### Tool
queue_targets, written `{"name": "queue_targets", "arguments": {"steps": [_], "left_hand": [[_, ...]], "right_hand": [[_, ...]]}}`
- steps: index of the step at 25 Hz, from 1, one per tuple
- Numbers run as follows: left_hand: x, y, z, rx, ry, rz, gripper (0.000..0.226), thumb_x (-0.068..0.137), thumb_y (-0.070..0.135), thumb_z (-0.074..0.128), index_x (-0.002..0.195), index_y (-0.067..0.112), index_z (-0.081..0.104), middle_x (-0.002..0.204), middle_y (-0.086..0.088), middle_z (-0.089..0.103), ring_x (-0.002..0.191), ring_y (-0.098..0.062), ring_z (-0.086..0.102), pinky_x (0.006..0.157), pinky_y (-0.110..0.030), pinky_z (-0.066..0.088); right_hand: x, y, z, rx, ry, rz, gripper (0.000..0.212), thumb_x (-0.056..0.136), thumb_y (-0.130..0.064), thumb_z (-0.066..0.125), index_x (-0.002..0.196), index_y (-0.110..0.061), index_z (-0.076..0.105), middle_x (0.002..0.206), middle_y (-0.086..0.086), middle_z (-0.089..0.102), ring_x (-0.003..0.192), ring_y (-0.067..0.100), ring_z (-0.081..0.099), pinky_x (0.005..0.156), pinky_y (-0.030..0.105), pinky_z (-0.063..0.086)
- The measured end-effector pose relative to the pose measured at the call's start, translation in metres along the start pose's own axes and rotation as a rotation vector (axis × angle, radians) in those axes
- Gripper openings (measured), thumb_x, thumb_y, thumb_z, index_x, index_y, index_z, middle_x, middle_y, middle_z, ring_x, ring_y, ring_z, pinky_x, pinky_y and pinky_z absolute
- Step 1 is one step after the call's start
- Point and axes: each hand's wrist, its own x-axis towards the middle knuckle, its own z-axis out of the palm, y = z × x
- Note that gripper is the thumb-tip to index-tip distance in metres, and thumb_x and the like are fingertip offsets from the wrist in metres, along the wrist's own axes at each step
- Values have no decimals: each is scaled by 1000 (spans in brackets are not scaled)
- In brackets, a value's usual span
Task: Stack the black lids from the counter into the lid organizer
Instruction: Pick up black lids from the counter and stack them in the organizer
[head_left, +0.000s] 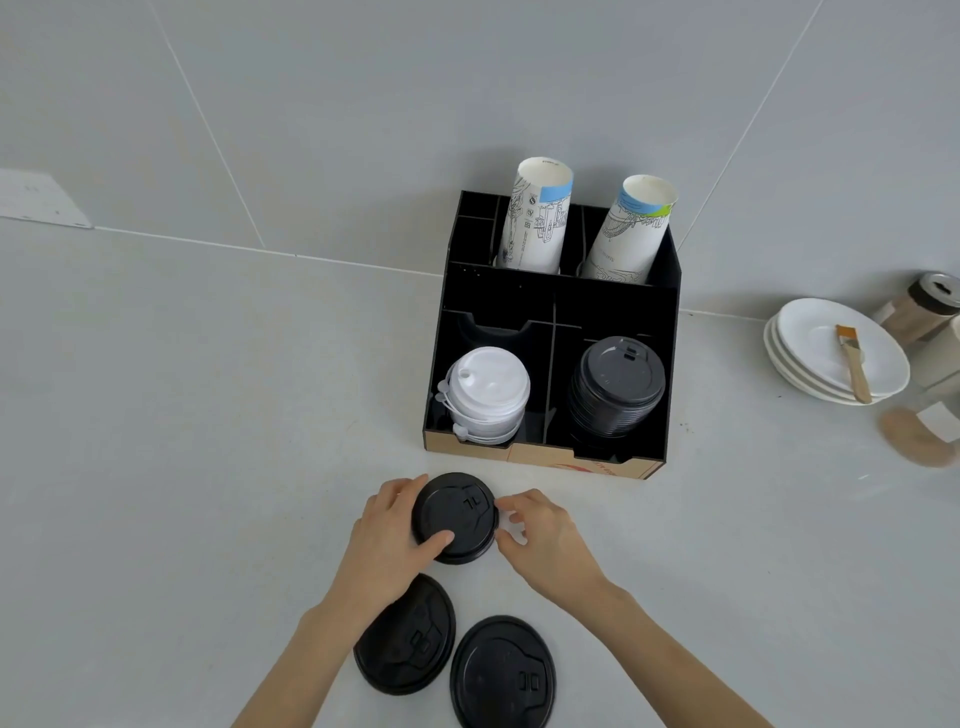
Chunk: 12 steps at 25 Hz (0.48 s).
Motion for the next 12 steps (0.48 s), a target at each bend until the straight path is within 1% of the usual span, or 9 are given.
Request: {"name": "queue_targets", "arguments": {"steps": [7, 12], "left_hand": [[-2, 0, 5, 23, -20, 29, 72, 80, 31, 64, 137, 15, 23, 141, -9, 32, 128, -26, 31, 107, -37, 30], [-9, 6, 8, 26, -20, 89, 75, 81, 31, 63, 139, 16, 18, 144, -5, 27, 127, -25, 28, 107, -33, 29]], "right_hand": [[1, -4, 8, 32, 33, 19, 35, 87, -14, 51, 121, -6, 50, 124, 12, 51, 109, 25, 54, 96, 33, 45], [-2, -6, 8, 79, 101, 41, 35, 87, -14, 51, 121, -4, 48, 125, 12, 50, 106, 26, 55, 91, 28, 42]]}}
